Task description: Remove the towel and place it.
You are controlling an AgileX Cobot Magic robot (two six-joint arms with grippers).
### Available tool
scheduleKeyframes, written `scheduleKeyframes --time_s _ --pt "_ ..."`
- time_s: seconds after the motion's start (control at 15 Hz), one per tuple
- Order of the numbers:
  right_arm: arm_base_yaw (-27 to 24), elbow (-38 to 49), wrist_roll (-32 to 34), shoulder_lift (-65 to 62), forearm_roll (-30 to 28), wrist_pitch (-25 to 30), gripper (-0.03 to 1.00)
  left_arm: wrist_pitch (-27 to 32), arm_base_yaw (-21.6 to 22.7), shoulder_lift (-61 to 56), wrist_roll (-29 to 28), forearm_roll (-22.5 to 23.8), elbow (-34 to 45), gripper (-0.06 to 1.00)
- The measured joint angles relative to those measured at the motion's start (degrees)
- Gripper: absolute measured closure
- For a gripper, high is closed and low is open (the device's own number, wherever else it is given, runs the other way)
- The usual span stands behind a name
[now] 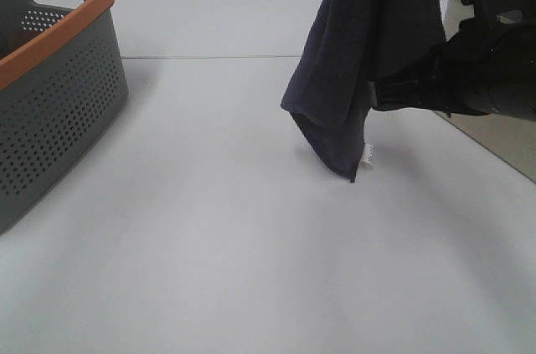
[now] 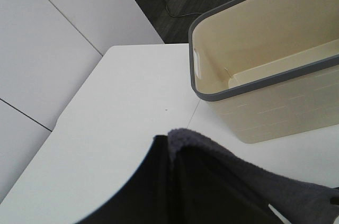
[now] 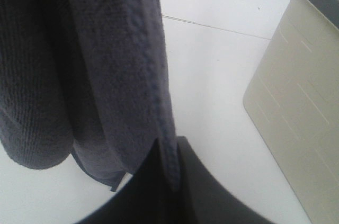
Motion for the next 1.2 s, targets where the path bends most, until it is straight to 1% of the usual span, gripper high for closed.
scheduleKeyframes --time_s 0.13,0.27,0.33,0.53,0.67,0.73,0.87,0.93,1.07,1.2 --pt "0.00 0.00 -4.70 0.00 0.00 0.86 0.97 2.92 0.23 0.00 0.00 0.69 0.00 0.94" --pt "0.00 0.00 -11.00 -0.92 0.00 4.98 0.97 9.22 1.20 0.00 -0.06 2.06 0.00 0.94" --pt "0.00 0.00 -12.72 -1.49 0.00 6.13 0.97 10.60 1.55 0.00 -0.06 2.46 0.00 0.94" --pt "0.00 0.00 -26.13 -4.35 -0.11 16.33 0.97 18.85 3.61 0.06 -0.06 3.21 0.00 0.94" --pt "0.00 0.23 -33.69 -4.64 -0.17 23.66 0.97 21.26 4.81 0.06 -0.11 2.98 0.00 0.94" --pt "0.00 0.97 -36.27 -4.64 -0.17 26.81 0.97 21.89 5.27 0.06 -0.40 2.86 0.00 0.94" --pt "0.06 4.53 -37.93 -4.64 -0.17 33.58 0.97 22.06 5.39 0.11 -2.41 2.29 0.00 0.94" --pt "0.06 5.56 -38.04 -4.41 -0.17 35.24 0.97 22.06 5.39 0.17 -2.75 2.06 -0.06 0.94" --pt "0.06 5.61 -37.13 -2.64 -0.17 36.38 0.97 22.06 5.39 1.09 -3.04 1.38 -0.11 0.94" --pt "0.06 5.96 -33.58 -0.23 -0.17 36.50 0.97 22.12 5.39 2.23 -3.09 0.74 -0.11 0.94"
